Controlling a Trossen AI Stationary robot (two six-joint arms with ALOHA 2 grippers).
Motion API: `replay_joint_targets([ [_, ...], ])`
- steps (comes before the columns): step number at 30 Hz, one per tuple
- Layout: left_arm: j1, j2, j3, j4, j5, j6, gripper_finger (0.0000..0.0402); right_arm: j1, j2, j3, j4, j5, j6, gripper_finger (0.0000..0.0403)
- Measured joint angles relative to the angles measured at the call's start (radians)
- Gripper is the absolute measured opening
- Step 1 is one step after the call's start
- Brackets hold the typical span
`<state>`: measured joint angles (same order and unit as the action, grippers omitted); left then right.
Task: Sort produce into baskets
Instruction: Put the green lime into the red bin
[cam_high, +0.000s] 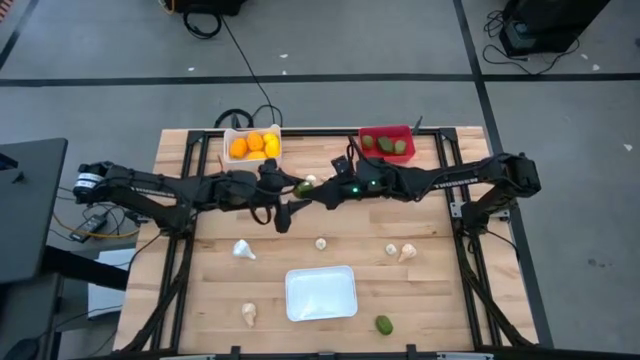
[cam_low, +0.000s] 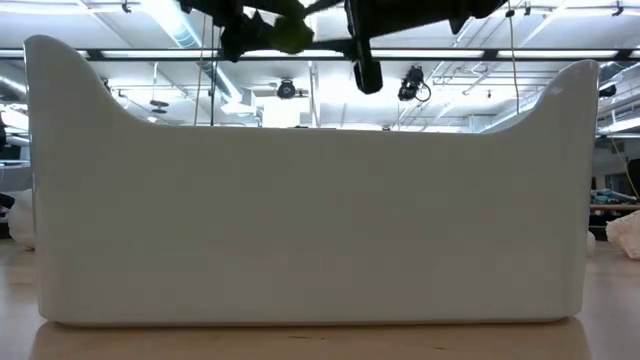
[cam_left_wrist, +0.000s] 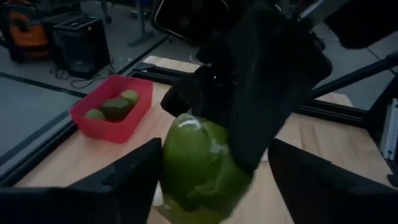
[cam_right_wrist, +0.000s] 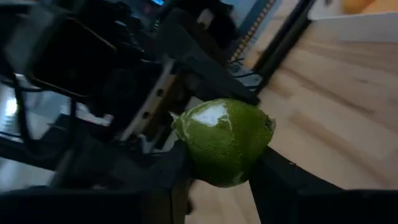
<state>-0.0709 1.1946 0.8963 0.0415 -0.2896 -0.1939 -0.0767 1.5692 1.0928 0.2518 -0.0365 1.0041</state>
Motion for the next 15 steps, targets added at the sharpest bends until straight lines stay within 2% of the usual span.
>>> replay_joint_targets([
  [6, 0.025, -0.011, 0.000, -0.014, -0.004, -0.005, 0.0337, -0.061, 0.001, -0.002, -0.220, 0.009, -0.054, 0.0148],
  [11, 0.047, -0.027, 0.002, -0.057, -0.090, -0.021, 0.0340, -0.120, -0.001, -0.002, -0.430, 0.017, -0.107, 0.0148],
  [15, 0.073, -0.023, 0.000, -0.120, -0.100, -0.080, 0.0340, -0.193, -0.001, -0.002, -0.566, 0.063, -0.166, 0.0148],
])
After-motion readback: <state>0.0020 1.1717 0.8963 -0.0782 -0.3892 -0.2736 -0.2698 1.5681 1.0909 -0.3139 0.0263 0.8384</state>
